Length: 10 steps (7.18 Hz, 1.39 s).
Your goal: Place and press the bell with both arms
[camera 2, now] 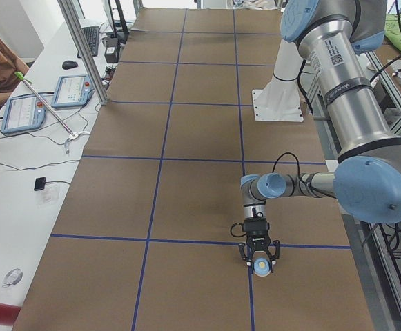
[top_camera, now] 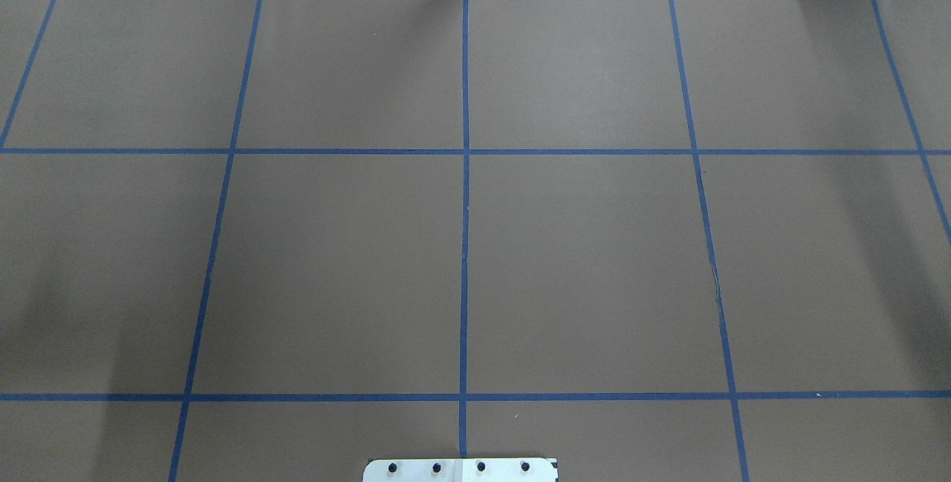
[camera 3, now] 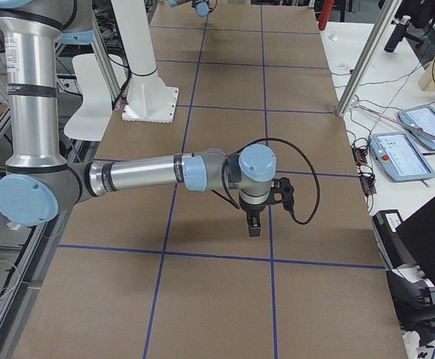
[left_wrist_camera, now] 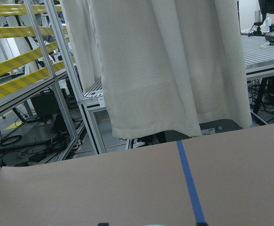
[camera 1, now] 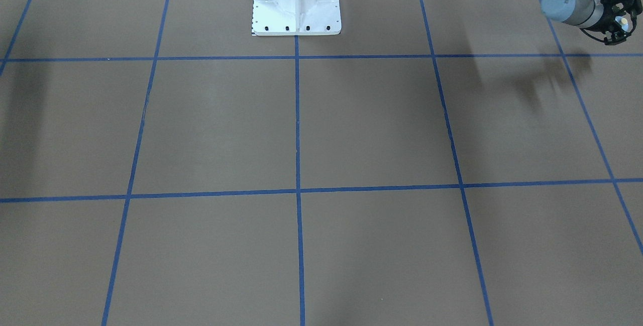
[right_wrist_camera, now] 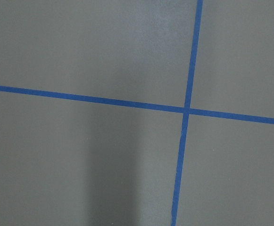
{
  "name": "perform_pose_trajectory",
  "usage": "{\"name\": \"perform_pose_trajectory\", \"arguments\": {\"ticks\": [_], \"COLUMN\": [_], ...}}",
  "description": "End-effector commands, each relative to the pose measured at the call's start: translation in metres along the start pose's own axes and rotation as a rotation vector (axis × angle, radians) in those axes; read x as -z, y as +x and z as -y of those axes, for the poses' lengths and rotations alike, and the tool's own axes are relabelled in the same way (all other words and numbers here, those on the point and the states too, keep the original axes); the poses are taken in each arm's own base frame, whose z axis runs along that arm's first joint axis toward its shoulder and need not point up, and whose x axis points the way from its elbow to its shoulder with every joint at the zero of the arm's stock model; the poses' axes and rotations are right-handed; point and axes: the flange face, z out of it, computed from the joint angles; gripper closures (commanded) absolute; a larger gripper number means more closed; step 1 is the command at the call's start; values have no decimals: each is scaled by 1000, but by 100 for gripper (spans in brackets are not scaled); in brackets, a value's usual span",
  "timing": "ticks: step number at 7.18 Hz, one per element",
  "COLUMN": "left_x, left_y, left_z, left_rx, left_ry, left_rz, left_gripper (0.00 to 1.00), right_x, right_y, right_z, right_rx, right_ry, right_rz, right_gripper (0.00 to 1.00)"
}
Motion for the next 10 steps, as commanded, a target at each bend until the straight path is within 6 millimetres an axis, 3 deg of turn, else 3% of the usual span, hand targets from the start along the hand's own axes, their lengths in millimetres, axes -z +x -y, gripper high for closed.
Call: {"name": "perform_pose_trajectory", "arguments": {"ticks": [1,2,3,5,6,7,8,10], "left_x": [54,102,151,260,341,412,469,539], "left_y": [73,126,166,232,266,269,264,256], "left_z": [59,79,90,84,79,59,16,-19], "left_rx": [-100,-185,-252,-371,-387,-474,-493,-518], "left_ry": [-30,-39,-55,-52,-69,-74,-130,-106], "left_rz": [-139,-241,-333,-526,-648,-800,-1055,-1347], "left_gripper": [100,100,100,100,100,100,100,100], "right_x": [-2,-4,-5,-4,-3,1,4,2], "right_y": [1,2,3,3,1,-8,-13,-11], "right_z": [-1,-4,-5,-4,-3,-3,1,1], "right_rx": [-3,-13,-23,-22,-20,-10,-3,-8], "right_ry": [-4,-8,-10,-9,-6,4,11,7], "right_rz": [1,5,8,8,10,54,75,75], "right_gripper": [0,0,0,0,0,0,0,0]}}
